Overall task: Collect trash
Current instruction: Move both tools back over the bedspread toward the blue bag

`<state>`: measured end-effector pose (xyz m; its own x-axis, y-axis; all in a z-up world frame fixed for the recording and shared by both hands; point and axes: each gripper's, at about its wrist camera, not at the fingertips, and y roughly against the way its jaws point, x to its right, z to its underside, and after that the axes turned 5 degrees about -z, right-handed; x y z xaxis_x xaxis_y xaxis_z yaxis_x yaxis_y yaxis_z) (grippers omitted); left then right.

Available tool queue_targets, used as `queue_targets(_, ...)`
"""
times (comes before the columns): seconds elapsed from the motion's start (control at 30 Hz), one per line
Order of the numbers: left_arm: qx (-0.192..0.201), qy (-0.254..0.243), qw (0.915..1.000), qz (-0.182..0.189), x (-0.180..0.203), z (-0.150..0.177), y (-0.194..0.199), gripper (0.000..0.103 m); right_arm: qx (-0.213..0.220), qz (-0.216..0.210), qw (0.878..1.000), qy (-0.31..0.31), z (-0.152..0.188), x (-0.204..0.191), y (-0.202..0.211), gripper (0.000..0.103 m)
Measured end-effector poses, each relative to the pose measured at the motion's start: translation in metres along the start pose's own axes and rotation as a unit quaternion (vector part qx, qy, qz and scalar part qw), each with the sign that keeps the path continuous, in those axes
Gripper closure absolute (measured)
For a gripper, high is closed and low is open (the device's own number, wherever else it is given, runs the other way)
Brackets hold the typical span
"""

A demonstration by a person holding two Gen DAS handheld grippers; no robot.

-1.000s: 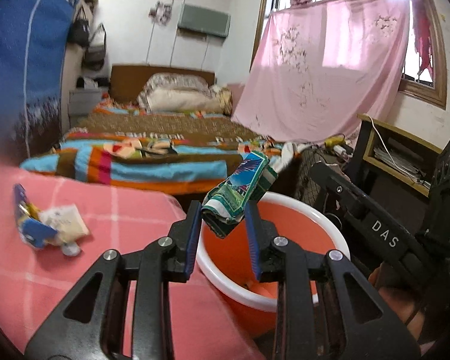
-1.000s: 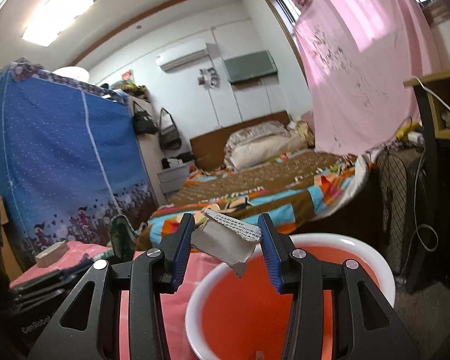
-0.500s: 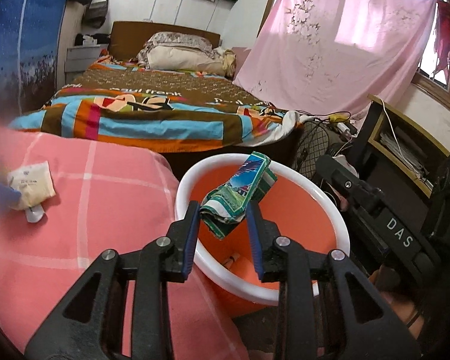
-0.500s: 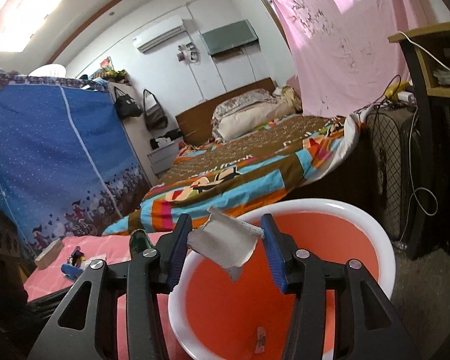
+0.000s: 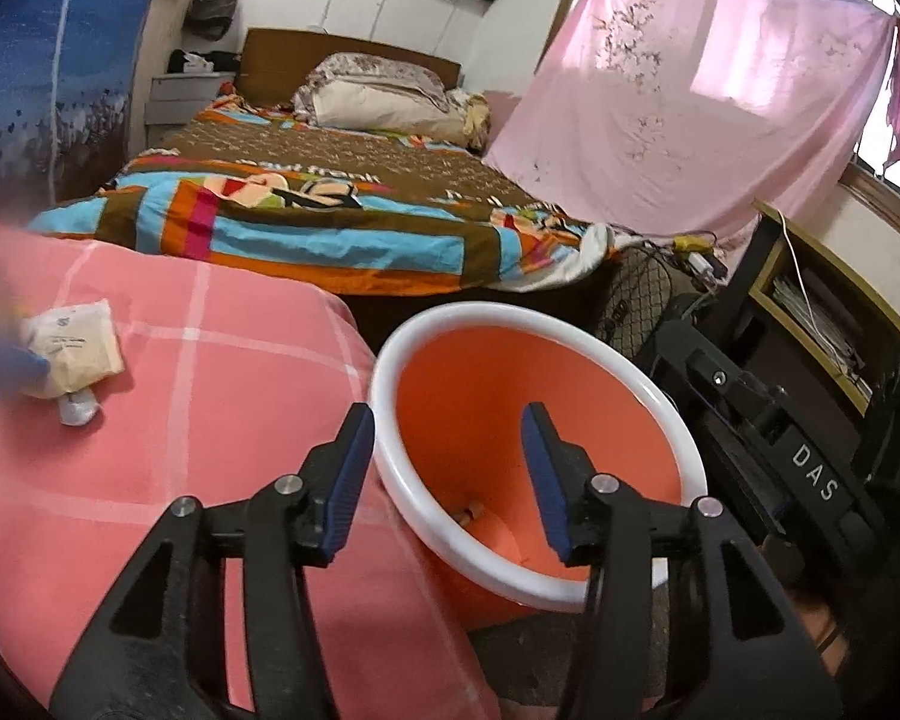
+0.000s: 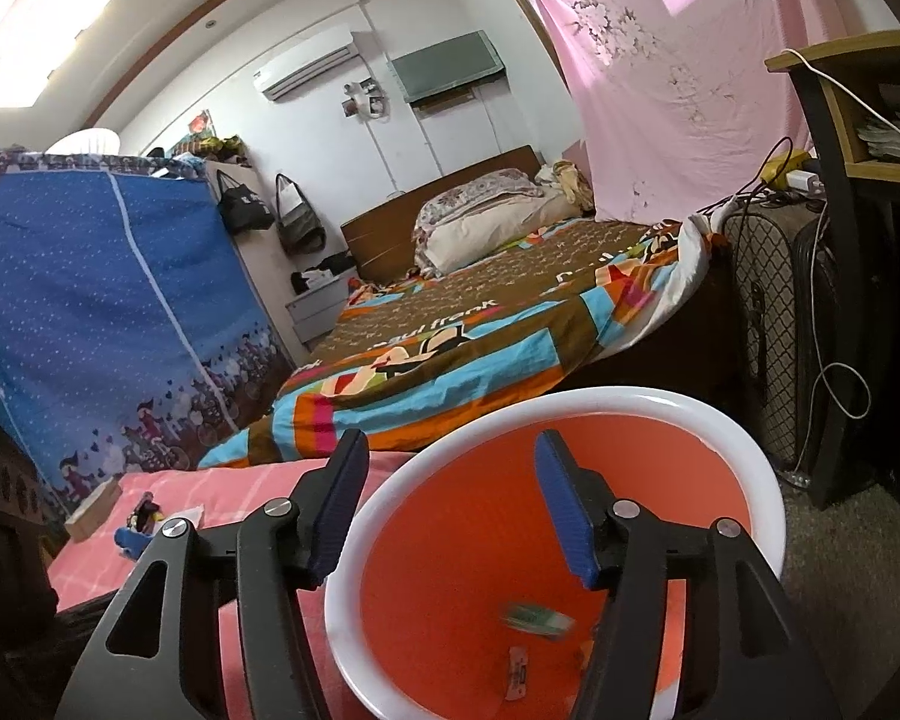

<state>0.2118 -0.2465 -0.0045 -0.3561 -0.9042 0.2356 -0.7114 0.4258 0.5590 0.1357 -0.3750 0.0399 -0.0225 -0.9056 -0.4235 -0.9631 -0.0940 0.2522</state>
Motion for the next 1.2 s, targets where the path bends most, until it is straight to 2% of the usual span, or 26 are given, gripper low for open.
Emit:
queue_targets(0.23, 0.048, 0.013, 0.9984, -0.027, -0.017, -0.005, 0.021, 0.039, 0.02, -0.003, 1.0, 0.023, -0.003, -0.008, 0.004, 0.036)
queue_targets(0.3, 0.066, 0.016, 0.997, -0.037, -0.023, -0.008, 0.029, 0.032, 0.029, -0.005, 0.999, 0.03, -0.004, -0.013, 0.006, 0.029)
queue_targets(0.43, 0.097, 0.021, 0.9932, -0.06, -0.037, -0.011, 0.045, 0.019, 0.053, -0.011, 0.997, 0.051, -0.006, -0.026, 0.009, 0.021)
queue_targets(0.53, 0.118, 0.022, 0.9896, -0.08, -0.049, -0.012, 0.056, 0.012, 0.069, -0.017, 0.995, 0.066, -0.006, -0.037, 0.011, 0.011)
queue_targets(0.6, 0.126, 0.023, 0.9876, -0.09, -0.056, -0.013, 0.062, 0.002, 0.081, -0.021, 0.994, 0.075, -0.005, -0.044, 0.011, 0.0)
queue_targets(0.63, 0.134, 0.024, 0.986, -0.097, -0.059, -0.013, 0.066, 0.0, 0.087, -0.023, 0.993, 0.08, -0.005, -0.048, 0.012, 0.0)
queue_targets(0.83, 0.195, 0.03, 0.9707, -0.137, -0.081, -0.01, 0.093, 0.0, 0.112, -0.052, 0.987, 0.106, -0.002, -0.069, 0.014, 0.0)
queue_targets(1.2, 0.244, 0.003, 0.9488, -0.2, -0.113, -0.002, 0.125, 0.0, 0.154, -0.089, 0.969, 0.173, 0.013, -0.12, 0.016, 0.0)
